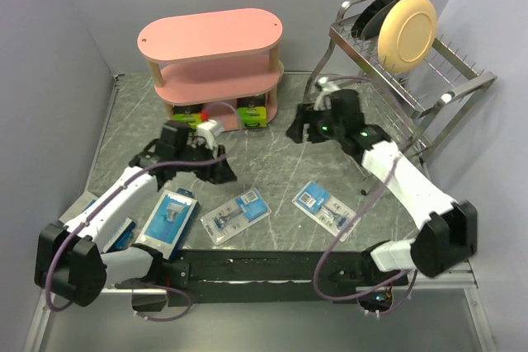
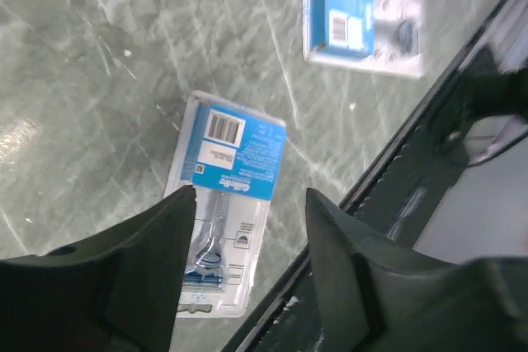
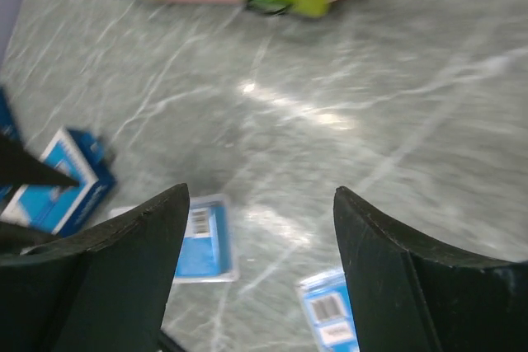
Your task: Place and organize the shaving razors onto the shelf
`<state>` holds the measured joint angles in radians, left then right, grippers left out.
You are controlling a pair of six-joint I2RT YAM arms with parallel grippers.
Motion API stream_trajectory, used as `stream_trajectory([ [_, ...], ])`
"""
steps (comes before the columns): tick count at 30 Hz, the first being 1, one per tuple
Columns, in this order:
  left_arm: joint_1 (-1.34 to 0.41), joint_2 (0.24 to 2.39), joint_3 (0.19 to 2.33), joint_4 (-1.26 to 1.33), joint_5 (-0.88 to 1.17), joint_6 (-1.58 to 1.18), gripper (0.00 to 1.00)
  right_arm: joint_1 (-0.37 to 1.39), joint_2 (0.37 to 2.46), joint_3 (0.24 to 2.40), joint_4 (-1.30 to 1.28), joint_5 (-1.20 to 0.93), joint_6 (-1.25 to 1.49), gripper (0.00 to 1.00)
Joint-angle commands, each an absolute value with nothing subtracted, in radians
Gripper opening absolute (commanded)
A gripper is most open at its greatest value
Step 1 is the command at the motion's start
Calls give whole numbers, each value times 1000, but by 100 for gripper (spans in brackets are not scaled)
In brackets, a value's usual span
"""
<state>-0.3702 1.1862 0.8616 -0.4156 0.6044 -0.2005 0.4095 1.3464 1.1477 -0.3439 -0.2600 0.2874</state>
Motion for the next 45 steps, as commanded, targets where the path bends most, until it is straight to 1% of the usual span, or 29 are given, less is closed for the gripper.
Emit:
stream_trajectory([
  [1, -451, 1196, 851, -439, 318, -123, 56, 357, 1205, 1082, -291, -186, 209, 79],
  [5, -500, 1267, 876, -459, 204, -146, 54, 339, 1147, 1074, -291, -201, 176, 80],
  [8, -566, 1328, 910, -547, 186, -97, 55, 316, 1135, 1066, -285, -201, 184, 81],
  [12, -644, 1348, 910, -639, 143, -11, 57, 278, 1126, 1063, -273, -216, 221, 82],
  [16, -672, 1413, 925, -655, 199, -14, 59, 241, 1109, 1036, -249, -236, 271, 82],
  [24, -770, 1502, 917, -640, 169, -11, 58, 198, 1112, 1023, -239, -271, 331, 82],
  [29, -805, 1551, 928, -655, 163, -11, 53, 173, 1123, 1026, -232, -281, 350, 82],
  [33, -815, 1574, 951, -640, 135, -11, 44, 164, 1132, 1026, -221, -281, 363, 82],
  [34, -815, 1575, 959, -637, 135, -11, 40, 158, 1132, 1023, -219, -281, 367, 82],
  [37, -815, 1580, 976, -617, 123, -11, 33, 153, 1137, 1016, -210, -282, 376, 82],
  [39, -815, 1589, 983, -603, 118, -11, 32, 150, 1144, 1014, -210, -282, 382, 82],
  [43, -789, 1600, 1005, -589, 95, -11, 24, 149, 1152, 1026, -207, -285, 387, 82],
  [45, -770, 1600, 1015, -583, 86, -15, 24, 150, 1155, 1028, -206, -284, 387, 82],
])
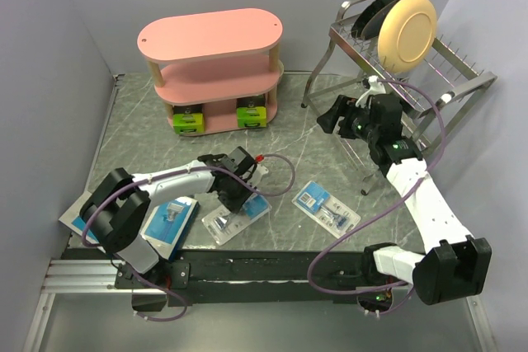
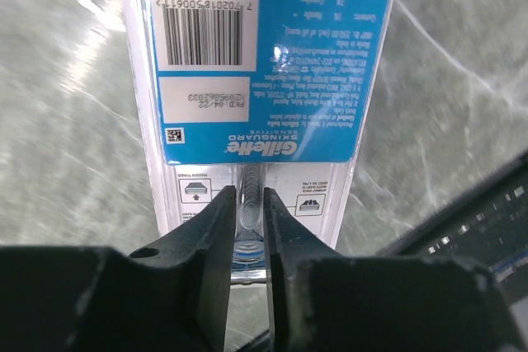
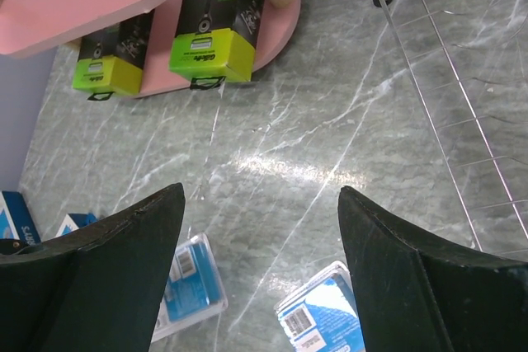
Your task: Place and organize the shaving razors onto the shelf
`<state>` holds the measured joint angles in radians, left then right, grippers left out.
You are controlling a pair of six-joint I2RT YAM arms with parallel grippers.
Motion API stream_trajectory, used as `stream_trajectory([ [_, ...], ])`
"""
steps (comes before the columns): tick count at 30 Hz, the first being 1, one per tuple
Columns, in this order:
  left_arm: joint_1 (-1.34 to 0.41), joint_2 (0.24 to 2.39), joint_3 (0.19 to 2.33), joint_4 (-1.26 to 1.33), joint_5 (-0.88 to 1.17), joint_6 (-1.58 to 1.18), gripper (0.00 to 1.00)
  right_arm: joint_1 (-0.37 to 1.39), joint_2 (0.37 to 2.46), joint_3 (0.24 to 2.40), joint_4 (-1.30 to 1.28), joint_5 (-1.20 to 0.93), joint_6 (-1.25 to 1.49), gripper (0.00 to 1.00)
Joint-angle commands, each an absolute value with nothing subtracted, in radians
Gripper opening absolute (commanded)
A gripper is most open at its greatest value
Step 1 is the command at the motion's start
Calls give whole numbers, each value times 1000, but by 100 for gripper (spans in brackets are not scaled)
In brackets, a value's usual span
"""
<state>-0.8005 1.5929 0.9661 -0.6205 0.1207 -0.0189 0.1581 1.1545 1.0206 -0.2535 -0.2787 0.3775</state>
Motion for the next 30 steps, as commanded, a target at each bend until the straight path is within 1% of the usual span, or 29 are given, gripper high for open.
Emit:
stream_trajectory([
  [1, -766, 1601, 1015, -581, 90, -14, 25, 149, 1155, 1026, -204, -282, 387, 82],
  [3, -761, 1609, 1015, -583, 100, -11, 28, 149, 1152, 1023, -201, -282, 388, 82],
  [4, -759, 1611, 1015, -583, 97, -11, 33, 149, 1151, 1020, -201, -282, 388, 82],
  [5, -761, 1612, 1012, -580, 101, -11, 34, 147, 1149, 1016, -199, -281, 390, 82],
  [6, -761, 1617, 1008, -577, 109, -11, 33, 147, 1144, 1014, -198, -281, 388, 82],
  [7, -759, 1618, 1008, -575, 112, -11, 29, 147, 1141, 1006, -196, -279, 391, 82],
  [11, -759, 1631, 1015, -586, 114, 37, 22, 143, 1123, 986, -192, -272, 391, 82],
  [17, -761, 1652, 1031, -583, 97, 46, 24, 137, 1118, 971, -187, -272, 399, 82],
  [18, -759, 1654, 1032, -583, 86, 49, 25, 138, 1120, 973, -186, -270, 399, 82],
  [20, -761, 1658, 1035, -577, 78, 46, 34, 135, 1123, 973, -184, -268, 400, 82],
  [21, -759, 1661, 1035, -572, 75, 43, 34, 135, 1124, 974, -183, -270, 402, 82],
  [24, -759, 1664, 1039, -572, 77, 51, 30, 135, 1127, 974, -176, -276, 408, 82],
  [25, -759, 1664, 1039, -574, 75, 52, 27, 133, 1127, 973, -175, -276, 408, 82],
  [26, -759, 1663, 1046, -581, 80, 58, 22, 135, 1127, 971, -173, -275, 410, 81],
  [27, -759, 1657, 1052, -587, 84, 64, 14, 133, 1127, 971, -175, -275, 411, 81],
  [29, -758, 1625, 1090, -609, 78, 67, 8, 133, 1132, 979, -179, -275, 408, 81],
  [30, -756, 1606, 1107, -618, 81, 78, 4, 133, 1131, 982, -183, -275, 408, 81],
])
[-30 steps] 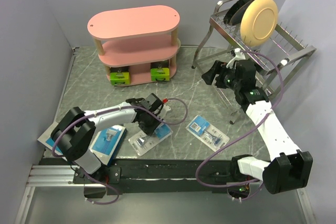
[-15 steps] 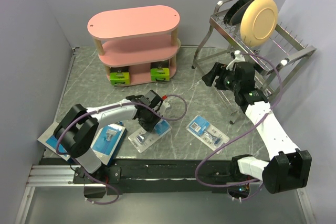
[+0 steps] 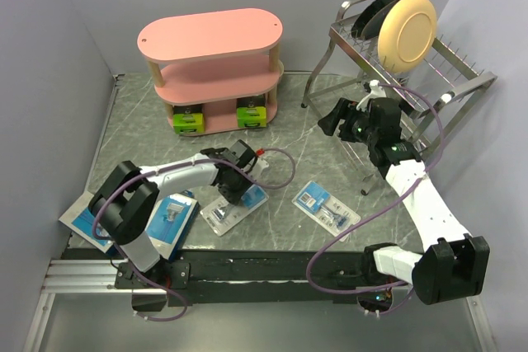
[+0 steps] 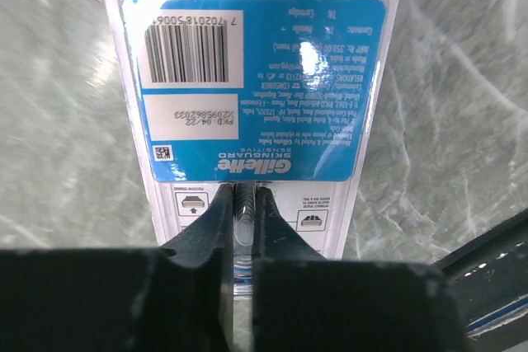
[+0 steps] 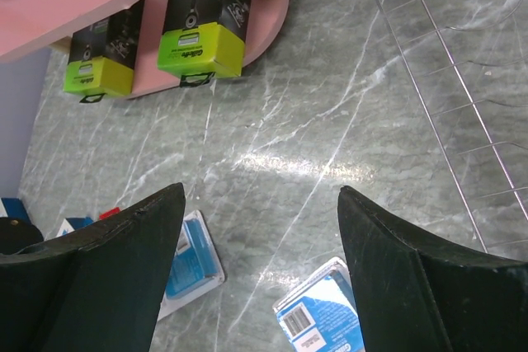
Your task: Place and organize the shaving razors onto the shelf
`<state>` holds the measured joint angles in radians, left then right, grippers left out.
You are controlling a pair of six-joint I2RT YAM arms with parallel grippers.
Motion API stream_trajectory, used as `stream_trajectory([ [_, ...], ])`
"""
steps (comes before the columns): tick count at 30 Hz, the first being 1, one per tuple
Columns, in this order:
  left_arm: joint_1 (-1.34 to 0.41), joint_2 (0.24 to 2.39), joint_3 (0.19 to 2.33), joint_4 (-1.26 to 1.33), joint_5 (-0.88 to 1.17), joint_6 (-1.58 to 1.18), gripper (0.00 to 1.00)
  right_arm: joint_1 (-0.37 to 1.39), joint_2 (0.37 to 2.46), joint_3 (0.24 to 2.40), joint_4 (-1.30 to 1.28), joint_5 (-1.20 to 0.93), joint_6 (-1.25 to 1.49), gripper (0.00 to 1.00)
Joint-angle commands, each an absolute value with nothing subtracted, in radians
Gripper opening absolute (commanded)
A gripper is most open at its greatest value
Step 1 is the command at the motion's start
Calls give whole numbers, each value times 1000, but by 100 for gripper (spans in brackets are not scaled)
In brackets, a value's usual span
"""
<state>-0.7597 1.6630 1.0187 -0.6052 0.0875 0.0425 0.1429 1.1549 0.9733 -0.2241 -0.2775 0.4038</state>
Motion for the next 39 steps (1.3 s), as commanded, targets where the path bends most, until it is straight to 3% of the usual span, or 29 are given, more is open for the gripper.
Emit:
stream_trajectory([
  [1, -752, 1586, 1124, -638, 92, 81, 2, 132, 1135, 985, -186, -273, 407, 81],
  [11, -694, 1378, 1455, -655, 71, 51, 1, 135, 1196, 1055, -198, -272, 388, 81],
  [21, -370, 1526, 1975, -592, -35, -101, 1, 136, 1221, 1062, -207, -267, 382, 81],
  [25, -296, 1581, 2078, -554, -109, -86, 1, 135, 1220, 1045, -199, -267, 387, 81],
  [39, -146, 1752, 2238, -531, -89, -95, 1, 132, 1186, 991, -186, -249, 402, 82],
])
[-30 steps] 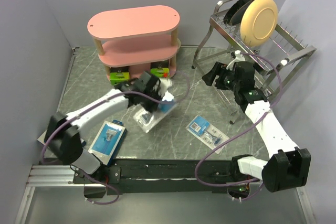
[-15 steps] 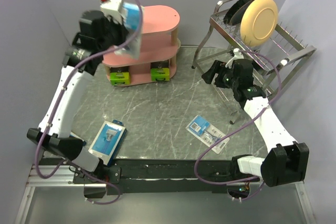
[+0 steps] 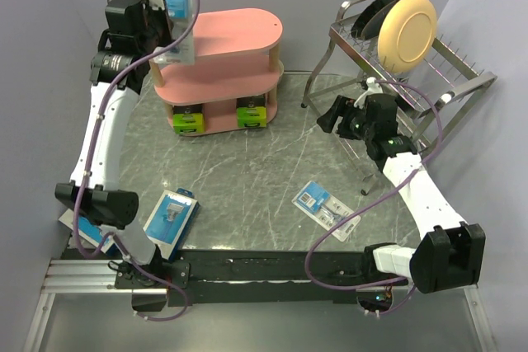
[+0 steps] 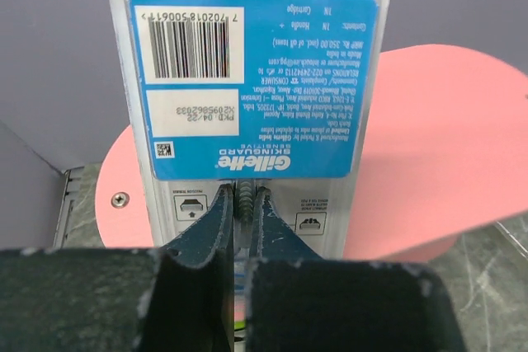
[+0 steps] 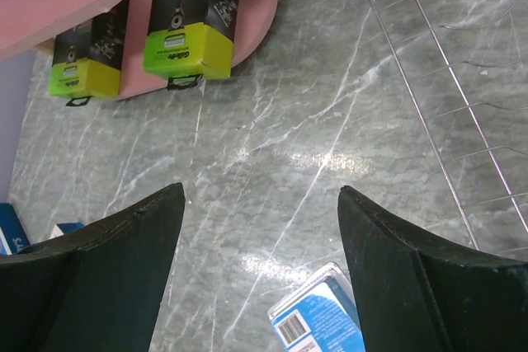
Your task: Place and organize the shaving razors onto the shelf
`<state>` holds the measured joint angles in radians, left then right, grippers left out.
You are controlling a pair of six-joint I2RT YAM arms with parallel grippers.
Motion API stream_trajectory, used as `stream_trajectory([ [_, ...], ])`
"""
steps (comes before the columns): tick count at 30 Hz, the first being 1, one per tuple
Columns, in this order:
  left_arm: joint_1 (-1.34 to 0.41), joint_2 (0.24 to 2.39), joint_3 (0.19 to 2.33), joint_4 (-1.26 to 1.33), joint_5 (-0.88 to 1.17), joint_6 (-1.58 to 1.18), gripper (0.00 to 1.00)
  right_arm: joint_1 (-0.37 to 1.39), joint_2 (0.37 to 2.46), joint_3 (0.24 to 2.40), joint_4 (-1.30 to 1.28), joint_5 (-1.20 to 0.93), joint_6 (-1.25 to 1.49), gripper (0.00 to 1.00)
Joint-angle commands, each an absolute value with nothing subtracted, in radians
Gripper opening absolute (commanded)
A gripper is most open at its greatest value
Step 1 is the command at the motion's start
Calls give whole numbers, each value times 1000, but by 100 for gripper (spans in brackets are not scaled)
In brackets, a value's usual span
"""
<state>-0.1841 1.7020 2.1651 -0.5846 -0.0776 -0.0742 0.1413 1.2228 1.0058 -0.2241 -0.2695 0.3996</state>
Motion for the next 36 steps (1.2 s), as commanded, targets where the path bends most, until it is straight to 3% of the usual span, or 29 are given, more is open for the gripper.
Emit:
stream_trajectory([
  [1, -140, 1759, 2244, -529, -86, -98, 2, 133, 1184, 986, -184, -247, 400, 82],
  [13, -110, 1856, 2278, -517, -78, -144, 10, 112, 1154, 946, -184, -250, 414, 82],
  [24, -107, 1930, 2329, -497, -104, -167, 11, 101, 1140, 945, -193, -268, 420, 83],
  [29, -107, 1931, 2329, -495, -127, -183, 25, 101, 1138, 956, -198, -270, 410, 84],
  [30, -109, 1930, 2327, -494, -127, -186, 31, 101, 1140, 959, -199, -268, 408, 84],
  [31, -107, 1925, 2326, -492, -127, -189, 48, 101, 1137, 960, -201, -268, 405, 84],
  [34, -107, 1892, 2318, -474, -124, -204, 66, 101, 1132, 969, -201, -302, 387, 84],
  [36, -109, 1840, 2312, -454, -114, -215, 73, 101, 1123, 994, -215, -366, 298, 86],
])
